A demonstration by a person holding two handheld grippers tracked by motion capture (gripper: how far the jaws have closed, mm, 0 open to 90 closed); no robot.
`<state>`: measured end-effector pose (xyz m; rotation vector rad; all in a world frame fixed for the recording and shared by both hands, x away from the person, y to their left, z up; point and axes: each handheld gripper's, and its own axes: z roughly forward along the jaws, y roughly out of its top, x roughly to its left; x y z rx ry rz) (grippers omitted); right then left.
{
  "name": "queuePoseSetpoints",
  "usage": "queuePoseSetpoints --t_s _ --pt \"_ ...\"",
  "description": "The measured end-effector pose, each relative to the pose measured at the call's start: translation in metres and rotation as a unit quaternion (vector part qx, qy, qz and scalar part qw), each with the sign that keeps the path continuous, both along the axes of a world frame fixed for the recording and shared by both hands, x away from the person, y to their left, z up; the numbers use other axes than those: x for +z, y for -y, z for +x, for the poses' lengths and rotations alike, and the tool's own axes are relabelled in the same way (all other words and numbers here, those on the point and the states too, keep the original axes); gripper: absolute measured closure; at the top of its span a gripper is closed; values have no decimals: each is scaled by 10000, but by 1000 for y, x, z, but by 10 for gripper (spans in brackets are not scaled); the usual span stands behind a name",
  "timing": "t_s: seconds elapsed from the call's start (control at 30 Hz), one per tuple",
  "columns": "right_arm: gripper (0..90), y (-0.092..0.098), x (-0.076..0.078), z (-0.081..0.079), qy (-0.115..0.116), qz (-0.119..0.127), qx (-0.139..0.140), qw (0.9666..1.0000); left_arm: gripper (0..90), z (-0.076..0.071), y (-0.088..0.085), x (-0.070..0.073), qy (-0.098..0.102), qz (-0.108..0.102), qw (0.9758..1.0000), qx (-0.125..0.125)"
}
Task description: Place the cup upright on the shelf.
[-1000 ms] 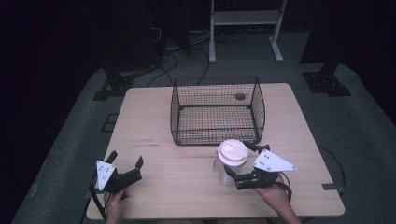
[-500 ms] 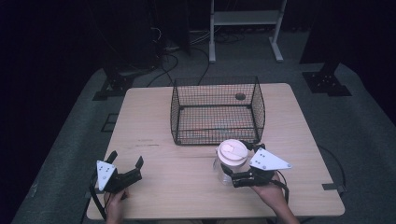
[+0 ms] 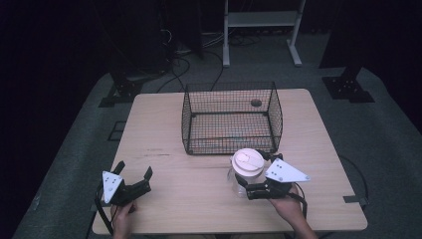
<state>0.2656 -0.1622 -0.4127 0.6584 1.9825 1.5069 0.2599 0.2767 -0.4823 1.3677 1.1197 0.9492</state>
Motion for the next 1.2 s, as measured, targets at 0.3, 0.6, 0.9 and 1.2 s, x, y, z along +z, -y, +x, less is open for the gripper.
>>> queuePoseSetpoints --t_s 0.3,0.6,0.9,1.2 --pt "41 0 14 3 8 76 42 10000 0 0 -1 0 -4 -55 10000 -30" --pt "42 0 34 14 16 75 19 10000 0 0 -1 0 -4 -35 10000 -15" --pt "42 -2 62 21 137 91 70 9998 0 0 0 0 -9 -7 10000 4" --pt "42 -7 94 29 275 97 149 9995 0 0 0 0 9 20 10000 0"
